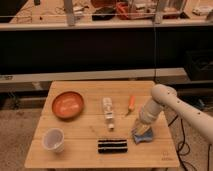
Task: Wipe the white sponge on the table
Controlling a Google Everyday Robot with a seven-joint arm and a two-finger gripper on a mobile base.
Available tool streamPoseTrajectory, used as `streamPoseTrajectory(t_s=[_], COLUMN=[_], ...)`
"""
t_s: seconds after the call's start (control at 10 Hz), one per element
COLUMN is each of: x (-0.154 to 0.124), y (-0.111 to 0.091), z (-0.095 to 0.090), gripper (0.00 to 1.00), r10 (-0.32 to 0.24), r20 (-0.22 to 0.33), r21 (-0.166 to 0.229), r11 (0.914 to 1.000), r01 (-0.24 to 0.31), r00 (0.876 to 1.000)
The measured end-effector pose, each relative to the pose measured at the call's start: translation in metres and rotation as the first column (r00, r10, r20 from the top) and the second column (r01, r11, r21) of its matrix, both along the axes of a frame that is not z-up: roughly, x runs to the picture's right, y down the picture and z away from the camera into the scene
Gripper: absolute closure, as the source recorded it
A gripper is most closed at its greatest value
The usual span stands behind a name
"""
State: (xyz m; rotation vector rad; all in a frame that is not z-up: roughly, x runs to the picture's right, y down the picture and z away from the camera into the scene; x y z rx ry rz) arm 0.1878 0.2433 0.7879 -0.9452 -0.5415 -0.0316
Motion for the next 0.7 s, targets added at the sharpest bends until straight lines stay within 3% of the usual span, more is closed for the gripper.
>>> streamPoseTrajectory(t_s=[0.3,0.5,0.7], x=[0.039,0.054,0.066], y=[0.007,-0.002,-0.025], z=[-0.002,0.005,0.018], gripper=[1.0,1.0,1.0], r10=[0.054,0.093,0.133], r20=[-0.059,-0.097,-0.137], r21=[0.009,0.039,0.08], r11=[0.9985,0.9952,0.9892], r01=[-0.053,-0.09,-0.123], r00=[0.997,0.991,0.982])
